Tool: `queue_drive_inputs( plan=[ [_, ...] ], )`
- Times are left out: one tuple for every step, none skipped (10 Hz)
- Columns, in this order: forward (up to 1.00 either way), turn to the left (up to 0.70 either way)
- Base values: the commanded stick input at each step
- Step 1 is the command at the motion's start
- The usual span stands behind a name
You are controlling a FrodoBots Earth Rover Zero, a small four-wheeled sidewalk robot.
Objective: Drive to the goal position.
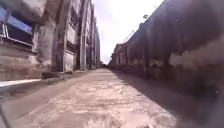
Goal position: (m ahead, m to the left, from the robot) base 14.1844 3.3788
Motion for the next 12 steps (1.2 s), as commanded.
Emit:
queue_drive_inputs(
  plan=[
    [0.60, 0.00],
    [0.60, 0.00],
    [0.60, 0.00],
    [0.60, 0.00],
    [0.60, 0.00],
    [0.60, 0.00],
    [0.60, 0.00],
    [0.60, 0.00],
    [0.60, 0.00],
    [0.60, 0.00],
    [0.60, 0.00],
    [0.60, 0.00]
  ],
)
